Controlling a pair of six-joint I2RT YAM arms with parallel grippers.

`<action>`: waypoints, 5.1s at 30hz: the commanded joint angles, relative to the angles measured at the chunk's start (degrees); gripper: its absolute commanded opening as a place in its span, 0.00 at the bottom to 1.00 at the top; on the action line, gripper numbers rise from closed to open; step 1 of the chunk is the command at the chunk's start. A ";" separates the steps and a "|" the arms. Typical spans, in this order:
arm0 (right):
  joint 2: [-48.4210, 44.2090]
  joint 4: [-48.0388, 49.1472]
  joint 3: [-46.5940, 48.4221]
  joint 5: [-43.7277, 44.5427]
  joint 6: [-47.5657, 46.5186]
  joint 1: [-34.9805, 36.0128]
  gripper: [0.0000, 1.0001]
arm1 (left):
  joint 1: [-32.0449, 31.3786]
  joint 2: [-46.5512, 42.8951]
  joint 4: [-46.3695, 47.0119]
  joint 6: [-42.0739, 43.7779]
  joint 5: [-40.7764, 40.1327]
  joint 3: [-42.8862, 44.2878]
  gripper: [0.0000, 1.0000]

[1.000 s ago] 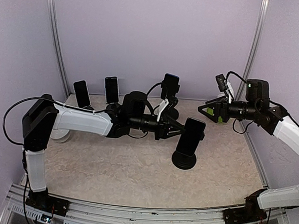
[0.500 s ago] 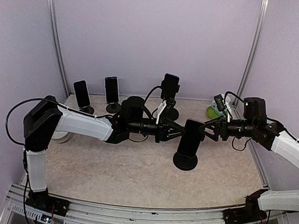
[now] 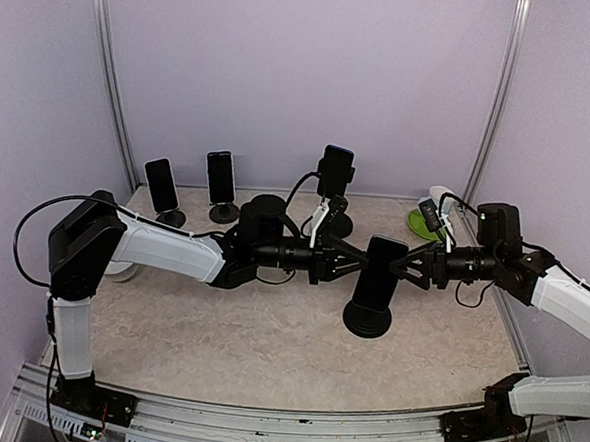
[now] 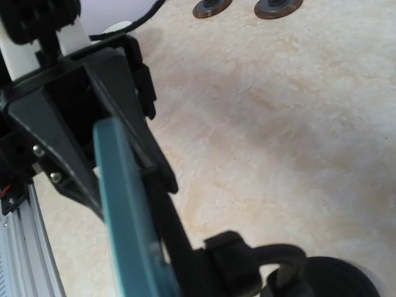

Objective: Place the phone on the phone stand
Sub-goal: Pick up the phone stand with the phone from the center of the board, then place the phone stand with the phone at the center of the board, then reset both arms

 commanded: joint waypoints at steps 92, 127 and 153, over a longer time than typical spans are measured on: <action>33.49 31.52 21.95 2.82 -0.42 -16.12 0.04 | 4.43 -37.22 -0.56 3.14 -20.31 -33.82 0.99; 25.67 4.75 21.41 10.60 -7.44 -16.12 0.40 | 3.23 -35.62 1.22 2.17 -19.07 -32.58 0.99; 19.38 0.50 21.99 18.59 -7.06 -16.16 0.62 | 1.71 -36.40 1.32 2.37 -20.63 -33.13 0.99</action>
